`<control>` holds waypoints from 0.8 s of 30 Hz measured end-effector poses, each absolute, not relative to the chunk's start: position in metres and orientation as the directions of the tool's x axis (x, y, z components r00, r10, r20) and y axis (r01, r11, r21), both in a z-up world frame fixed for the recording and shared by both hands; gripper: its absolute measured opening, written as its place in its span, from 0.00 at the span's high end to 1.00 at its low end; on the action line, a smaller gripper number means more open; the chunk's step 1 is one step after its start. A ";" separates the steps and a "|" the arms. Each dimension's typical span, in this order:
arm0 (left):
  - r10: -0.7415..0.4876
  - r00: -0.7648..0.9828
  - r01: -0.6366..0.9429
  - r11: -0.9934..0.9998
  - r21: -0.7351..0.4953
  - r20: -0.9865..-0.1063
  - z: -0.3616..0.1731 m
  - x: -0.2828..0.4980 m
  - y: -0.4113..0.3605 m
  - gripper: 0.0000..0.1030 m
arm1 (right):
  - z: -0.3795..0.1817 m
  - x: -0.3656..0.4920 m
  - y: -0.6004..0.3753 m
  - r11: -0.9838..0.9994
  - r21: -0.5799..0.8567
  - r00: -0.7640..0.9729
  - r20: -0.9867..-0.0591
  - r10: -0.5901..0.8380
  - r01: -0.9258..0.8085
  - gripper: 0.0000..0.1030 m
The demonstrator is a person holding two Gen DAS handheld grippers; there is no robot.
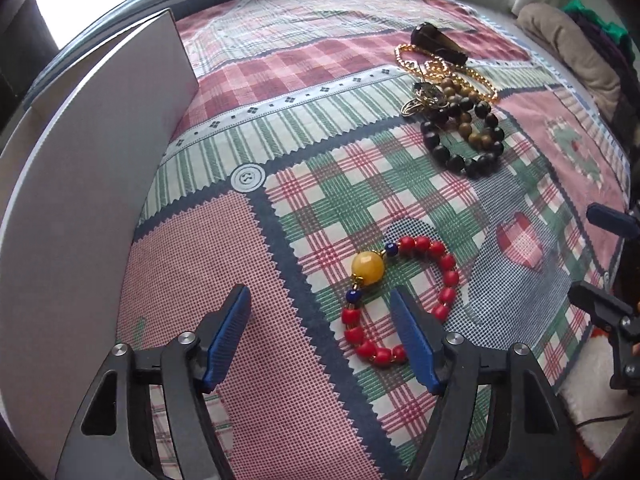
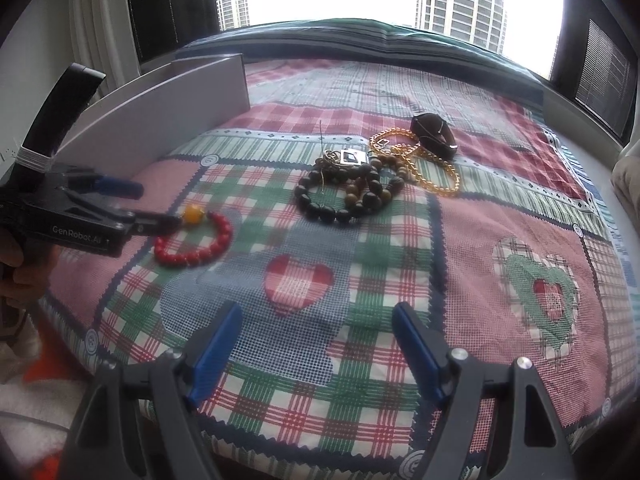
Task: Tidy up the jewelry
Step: 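Grasp the red bead bracelet with yellow bead with the left tool, then grasp the black bead bracelet with the right tool while the left tool holds the red bracelet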
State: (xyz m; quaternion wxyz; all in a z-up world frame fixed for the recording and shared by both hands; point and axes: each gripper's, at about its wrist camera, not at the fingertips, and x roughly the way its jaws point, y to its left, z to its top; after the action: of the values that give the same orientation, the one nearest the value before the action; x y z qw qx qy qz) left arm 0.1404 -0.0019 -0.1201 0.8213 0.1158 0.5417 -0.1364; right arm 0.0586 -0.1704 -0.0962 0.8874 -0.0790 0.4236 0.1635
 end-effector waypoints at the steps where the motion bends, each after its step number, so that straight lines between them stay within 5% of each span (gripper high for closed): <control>1: -0.098 0.378 0.367 0.929 0.052 -0.921 -0.122 0.142 -0.005 0.34 | -0.096 0.058 -0.172 0.935 0.000 0.589 -0.777 0.223 -0.355 0.23; 6: -0.149 0.381 0.448 0.893 0.041 -0.912 -0.122 0.146 -0.021 0.43 | -0.098 0.061 -0.180 0.943 0.023 0.584 -0.780 0.223 -0.331 0.23; 8: -0.195 0.349 0.474 0.881 -0.007 -0.916 -0.119 0.146 -0.024 0.78 | -0.098 0.063 -0.182 0.945 0.029 0.580 -0.783 0.224 -0.326 0.23; 9: -0.186 0.351 0.473 0.881 0.002 -0.918 -0.118 0.145 -0.025 0.84 | -0.097 0.064 -0.183 0.944 0.031 0.578 -0.784 0.227 -0.328 0.23; 21: -0.258 0.422 0.262 0.952 -0.156 -0.869 -0.091 0.124 0.017 0.85 | -0.083 0.154 -0.206 0.941 0.180 0.536 -0.784 0.314 -0.287 0.24; 24: -0.273 0.448 0.238 0.954 -0.180 -0.851 -0.079 0.116 0.026 0.85 | -0.087 0.182 -0.189 0.927 0.167 0.502 -0.801 0.326 -0.334 0.52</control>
State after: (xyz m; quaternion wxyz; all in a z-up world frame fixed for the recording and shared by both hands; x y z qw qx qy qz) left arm 0.1164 0.0262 -0.0794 0.8507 -0.0170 0.5034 -0.1501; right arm 0.1823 -0.1885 -0.0874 0.8667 -0.0047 0.4610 0.1905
